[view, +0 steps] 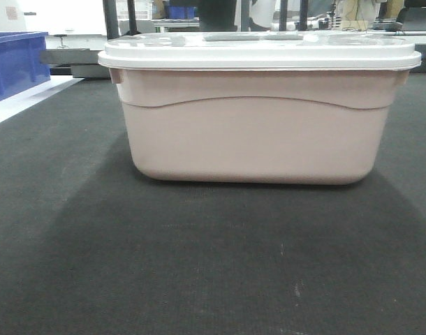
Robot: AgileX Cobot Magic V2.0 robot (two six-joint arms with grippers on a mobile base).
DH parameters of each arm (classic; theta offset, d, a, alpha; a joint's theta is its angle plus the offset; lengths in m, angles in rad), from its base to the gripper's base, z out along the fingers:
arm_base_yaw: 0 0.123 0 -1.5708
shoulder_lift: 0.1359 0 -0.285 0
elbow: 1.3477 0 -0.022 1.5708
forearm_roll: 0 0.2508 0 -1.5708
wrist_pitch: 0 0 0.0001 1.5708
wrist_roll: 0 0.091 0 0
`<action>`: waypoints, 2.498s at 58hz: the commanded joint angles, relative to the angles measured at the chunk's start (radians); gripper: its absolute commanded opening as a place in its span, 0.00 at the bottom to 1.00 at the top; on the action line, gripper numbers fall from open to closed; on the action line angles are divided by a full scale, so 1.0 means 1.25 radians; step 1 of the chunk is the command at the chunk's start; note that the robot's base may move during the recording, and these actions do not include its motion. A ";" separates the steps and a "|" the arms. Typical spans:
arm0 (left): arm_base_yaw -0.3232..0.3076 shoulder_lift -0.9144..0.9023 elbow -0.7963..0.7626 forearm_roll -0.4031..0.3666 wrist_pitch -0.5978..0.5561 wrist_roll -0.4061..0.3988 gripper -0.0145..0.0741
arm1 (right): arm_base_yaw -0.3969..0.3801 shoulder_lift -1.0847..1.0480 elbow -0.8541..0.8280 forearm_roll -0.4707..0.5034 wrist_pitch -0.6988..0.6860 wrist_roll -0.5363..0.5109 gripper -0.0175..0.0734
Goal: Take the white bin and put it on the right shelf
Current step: 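Move both grippers toward the handles on the white lid of the pink bin, then close both grippers on the lid handles at opposite ends of the bin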
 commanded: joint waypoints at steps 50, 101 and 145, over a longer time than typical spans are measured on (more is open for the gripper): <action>-0.001 -0.008 0.005 -0.016 -0.125 -0.009 0.02 | 0.001 -0.017 -0.020 -0.008 -0.088 0.000 0.26; -0.001 0.631 -0.819 -0.092 0.203 -0.009 0.60 | 0.001 0.482 -0.671 0.052 -0.099 0.000 0.80; 0.226 1.227 -1.119 -0.956 0.854 0.542 0.72 | -0.260 1.006 -1.068 0.707 0.815 -0.337 0.88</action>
